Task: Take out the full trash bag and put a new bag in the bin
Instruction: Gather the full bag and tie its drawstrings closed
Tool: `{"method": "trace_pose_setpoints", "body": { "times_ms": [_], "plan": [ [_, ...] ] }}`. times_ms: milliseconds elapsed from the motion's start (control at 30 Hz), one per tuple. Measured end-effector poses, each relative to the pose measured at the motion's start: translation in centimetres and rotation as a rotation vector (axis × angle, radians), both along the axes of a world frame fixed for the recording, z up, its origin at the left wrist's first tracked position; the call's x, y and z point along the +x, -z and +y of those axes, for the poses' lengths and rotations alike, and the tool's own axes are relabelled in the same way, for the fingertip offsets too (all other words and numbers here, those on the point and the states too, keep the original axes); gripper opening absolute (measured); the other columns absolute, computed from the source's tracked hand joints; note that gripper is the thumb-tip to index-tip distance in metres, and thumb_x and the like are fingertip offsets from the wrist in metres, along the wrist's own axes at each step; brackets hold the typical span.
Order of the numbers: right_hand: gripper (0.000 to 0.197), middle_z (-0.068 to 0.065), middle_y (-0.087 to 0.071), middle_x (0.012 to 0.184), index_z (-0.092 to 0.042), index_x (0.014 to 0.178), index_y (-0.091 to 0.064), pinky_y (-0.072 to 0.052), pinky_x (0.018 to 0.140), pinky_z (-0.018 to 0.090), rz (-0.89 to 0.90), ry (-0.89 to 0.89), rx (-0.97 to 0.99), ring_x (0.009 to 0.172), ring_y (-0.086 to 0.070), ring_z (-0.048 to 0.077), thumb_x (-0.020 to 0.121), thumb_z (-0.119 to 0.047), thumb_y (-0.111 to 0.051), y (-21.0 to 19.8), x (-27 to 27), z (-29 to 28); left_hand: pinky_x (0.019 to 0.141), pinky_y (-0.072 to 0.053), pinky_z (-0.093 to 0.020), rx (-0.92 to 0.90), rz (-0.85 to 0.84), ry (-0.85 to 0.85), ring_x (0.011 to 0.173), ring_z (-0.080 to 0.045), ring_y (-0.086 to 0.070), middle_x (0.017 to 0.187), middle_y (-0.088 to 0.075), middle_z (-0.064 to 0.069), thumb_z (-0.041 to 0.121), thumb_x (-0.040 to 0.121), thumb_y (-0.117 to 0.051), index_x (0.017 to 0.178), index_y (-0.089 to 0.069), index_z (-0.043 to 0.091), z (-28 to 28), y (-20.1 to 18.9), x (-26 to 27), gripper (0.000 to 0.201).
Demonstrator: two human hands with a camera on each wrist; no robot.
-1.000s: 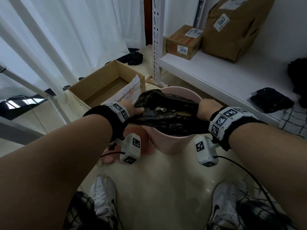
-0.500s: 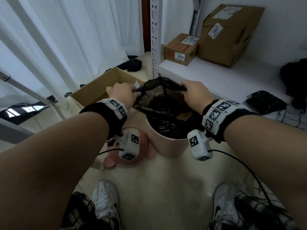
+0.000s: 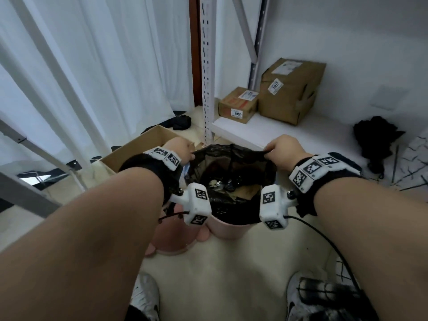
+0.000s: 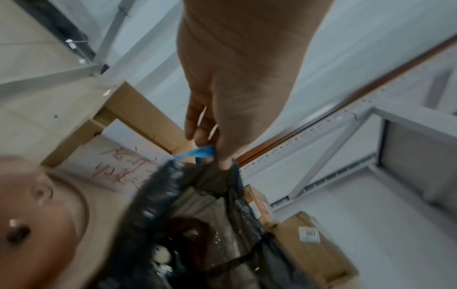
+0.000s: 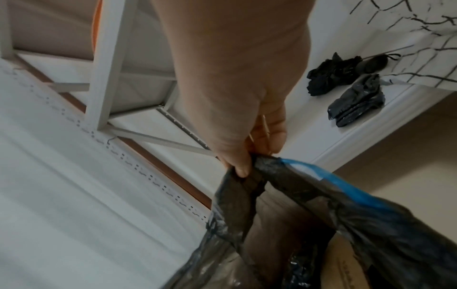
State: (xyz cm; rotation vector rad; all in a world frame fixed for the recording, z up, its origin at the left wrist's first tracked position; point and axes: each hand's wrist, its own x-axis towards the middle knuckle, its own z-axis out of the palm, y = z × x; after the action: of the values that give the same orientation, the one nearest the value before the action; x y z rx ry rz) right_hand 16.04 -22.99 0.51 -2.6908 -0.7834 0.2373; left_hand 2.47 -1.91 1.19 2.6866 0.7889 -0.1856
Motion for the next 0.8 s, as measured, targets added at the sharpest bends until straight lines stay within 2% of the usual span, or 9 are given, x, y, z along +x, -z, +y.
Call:
{"method": "trace_pose_setpoints", "body": {
  "times_ms": [33, 67, 200, 333, 400, 467, 600, 700, 800],
  "plan": [
    [0.022, 0.014, -0.069, 0.109, -0.007, 0.103, -0.072, -0.039, 0.081, 0.024, 0.003, -0.005, 0.014, 0.106, -0.060, 0.030, 0.087, -0.013, -0.059, 0.2, -0.1, -0.1, 0.079, -0.039, -0.028, -0.012, -0.044, -0.011, 0.101, -0.026, -0.058, 0.109, -0.063, -0.014, 0.017, 0.093, -0.053, 0.069, -0.051, 0.024, 0.1, 0.1, 0.0, 0.025],
    [0.022, 0.015, -0.069, 0.108, -0.005, 0.103, -0.072, -0.037, 0.078, 0.023, 0.017, -0.008, 0.026, 0.105, -0.059, 0.030, 0.088, -0.014, -0.059, 0.4, -0.4, -0.2, 0.076, -0.036, -0.025, -0.028, -0.089, -0.024, 0.092, -0.022, -0.055, 0.107, -0.063, -0.014, 0.017, 0.092, -0.053, 0.070, -0.048, 0.022, 0.2, 0.5, 0.0, 0.023],
    [0.022, 0.022, -0.063, 0.103, -0.003, 0.088, -0.061, -0.037, 0.078, 0.027, 0.125, 0.003, -0.017, 0.107, -0.058, 0.034, 0.097, -0.014, -0.045, 1.1, -0.7, -0.4, 0.074, -0.036, -0.027, -0.166, -0.188, -0.072, 0.078, -0.021, -0.048, 0.092, -0.050, -0.010, 0.019, 0.098, -0.040, 0.098, -0.040, 0.017, -0.5, 1.9, 0.1, 0.002],
    [0.027, 0.029, -0.056, 0.115, -0.002, 0.085, -0.052, -0.039, 0.088, 0.036, 0.100, 0.054, 0.038, 0.111, -0.053, 0.038, 0.100, -0.009, -0.031, 1.6, 0.3, -0.4, 0.052, -0.039, -0.021, -0.303, -0.281, -0.158, 0.055, -0.014, -0.043, 0.070, -0.042, -0.004, 0.020, 0.102, -0.030, 0.102, -0.029, 0.016, -1.1, 2.9, 0.6, 0.004],
    [0.027, 0.029, -0.056, 0.111, -0.010, 0.073, -0.039, -0.039, 0.085, 0.037, 0.061, 0.070, 0.084, 0.107, -0.054, 0.039, 0.098, -0.007, -0.030, 1.9, 0.7, 0.0, 0.053, -0.046, -0.021, -0.388, -0.358, -0.192, 0.055, -0.017, -0.047, 0.073, -0.046, -0.007, 0.020, 0.102, -0.031, 0.102, -0.032, 0.016, -1.3, 3.2, 1.2, 0.004],
    [0.021, 0.027, -0.056, 0.103, -0.008, 0.078, -0.036, -0.037, 0.079, 0.035, 0.060, 0.080, 0.102, 0.106, -0.054, 0.039, 0.098, -0.006, -0.030, 2.2, 0.8, 0.5, 0.058, -0.049, -0.026, -0.452, -0.386, -0.233, 0.056, -0.018, -0.046, 0.077, -0.048, -0.009, 0.020, 0.101, -0.034, 0.097, -0.037, 0.016, -1.6, 3.2, 1.7, 0.007],
    [0.025, 0.012, -0.049, 0.080, -0.004, 0.080, -0.042, -0.029, 0.071, 0.029, 0.061, 0.064, 0.129, 0.106, -0.053, 0.038, 0.101, -0.013, -0.030, 2.0, 0.8, 1.4, 0.040, -0.039, -0.016, -0.769, -0.256, -0.277, 0.034, -0.010, -0.036, 0.059, -0.039, -0.004, 0.018, 0.098, -0.045, 0.069, -0.037, 0.017, -1.0, 2.8, 2.2, 0.031],
    [0.031, 0.018, -0.050, 0.093, -0.005, 0.073, -0.040, -0.038, 0.078, 0.036, 0.109, 0.028, 0.042, 0.110, -0.051, 0.040, 0.101, -0.009, -0.028, 2.2, 0.2, 1.7, 0.041, -0.041, -0.020, -0.727, -0.208, -0.171, 0.039, -0.010, -0.041, 0.049, -0.045, -0.002, 0.019, 0.087, -0.065, 0.058, -0.042, 0.015, -0.3, 2.5, 2.4, 0.037],
    [0.033, 0.016, -0.054, 0.088, 0.000, 0.100, -0.053, -0.041, 0.082, 0.035, 0.165, 0.052, 0.009, 0.109, -0.054, 0.040, 0.101, -0.024, -0.030, 3.3, -0.4, 2.3, 0.052, -0.040, -0.021, -0.666, -0.297, -0.120, 0.049, -0.015, -0.045, 0.050, -0.048, -0.003, 0.010, 0.082, -0.066, 0.055, -0.046, 0.013, -0.2, 1.4, 2.6, 0.034]
  ]
}}
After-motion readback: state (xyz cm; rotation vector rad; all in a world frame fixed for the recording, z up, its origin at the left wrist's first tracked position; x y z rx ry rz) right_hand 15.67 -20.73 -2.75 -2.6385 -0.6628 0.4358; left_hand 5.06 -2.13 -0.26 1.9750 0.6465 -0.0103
